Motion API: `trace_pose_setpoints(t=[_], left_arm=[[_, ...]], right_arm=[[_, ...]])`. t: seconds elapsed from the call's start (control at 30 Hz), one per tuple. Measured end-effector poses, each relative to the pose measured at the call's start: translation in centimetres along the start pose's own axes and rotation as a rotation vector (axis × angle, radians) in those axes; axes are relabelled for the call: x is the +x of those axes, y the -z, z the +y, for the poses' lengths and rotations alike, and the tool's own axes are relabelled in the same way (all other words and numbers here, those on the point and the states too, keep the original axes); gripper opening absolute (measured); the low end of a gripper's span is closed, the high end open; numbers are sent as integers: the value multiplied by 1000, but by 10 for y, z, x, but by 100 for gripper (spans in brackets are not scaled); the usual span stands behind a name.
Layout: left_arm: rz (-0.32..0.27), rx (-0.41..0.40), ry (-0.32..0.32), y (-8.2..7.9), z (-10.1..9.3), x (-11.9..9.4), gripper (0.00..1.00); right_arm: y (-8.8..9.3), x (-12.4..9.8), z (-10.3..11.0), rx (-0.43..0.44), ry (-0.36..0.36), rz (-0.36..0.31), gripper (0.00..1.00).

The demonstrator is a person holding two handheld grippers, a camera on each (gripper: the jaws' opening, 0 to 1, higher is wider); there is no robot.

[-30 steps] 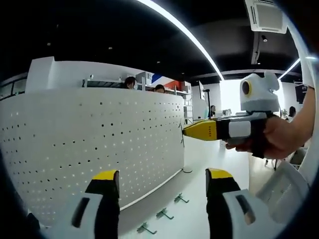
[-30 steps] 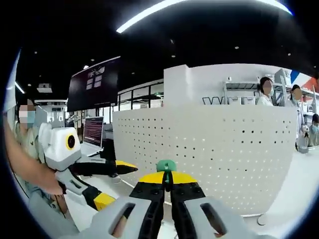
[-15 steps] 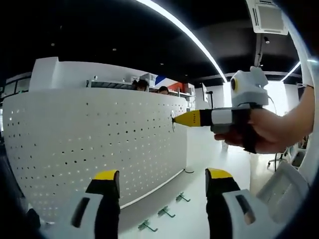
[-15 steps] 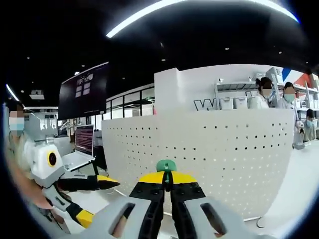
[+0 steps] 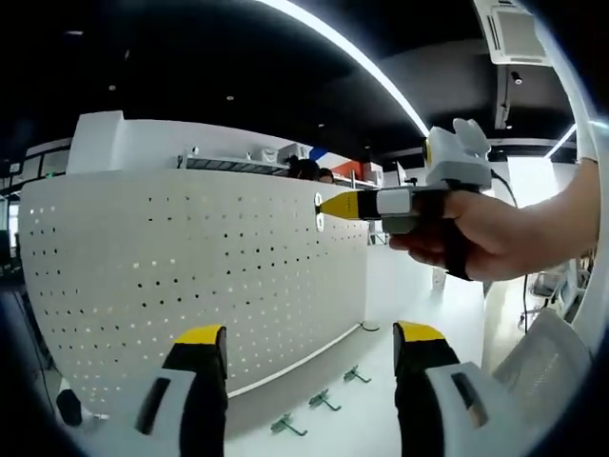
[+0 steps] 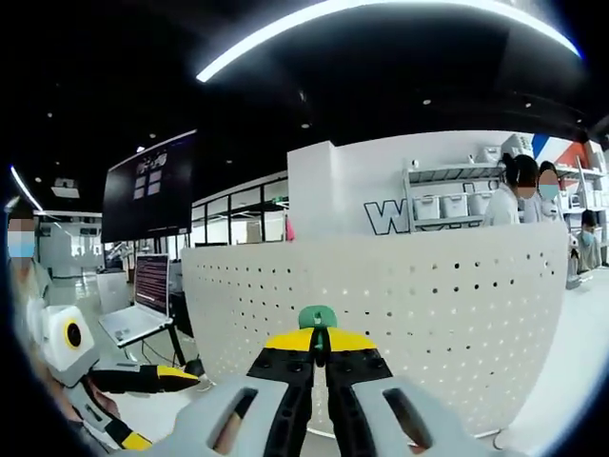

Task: Insert the hook assembly into the mounting plate slot until the hook locks in place.

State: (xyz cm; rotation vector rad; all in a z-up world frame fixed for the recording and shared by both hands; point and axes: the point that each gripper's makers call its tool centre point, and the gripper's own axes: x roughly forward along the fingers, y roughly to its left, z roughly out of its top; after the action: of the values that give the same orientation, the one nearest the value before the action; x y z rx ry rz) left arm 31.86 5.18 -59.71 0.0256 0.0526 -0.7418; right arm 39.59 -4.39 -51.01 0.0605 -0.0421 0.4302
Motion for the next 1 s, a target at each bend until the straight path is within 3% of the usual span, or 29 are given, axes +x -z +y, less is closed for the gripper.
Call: trace_pose_setpoints(t=[1.0], left_arm=[[6, 17, -148, 17, 28, -46, 75]], right_arm=[[-20, 40, -11, -3, 30, -57, 1]])
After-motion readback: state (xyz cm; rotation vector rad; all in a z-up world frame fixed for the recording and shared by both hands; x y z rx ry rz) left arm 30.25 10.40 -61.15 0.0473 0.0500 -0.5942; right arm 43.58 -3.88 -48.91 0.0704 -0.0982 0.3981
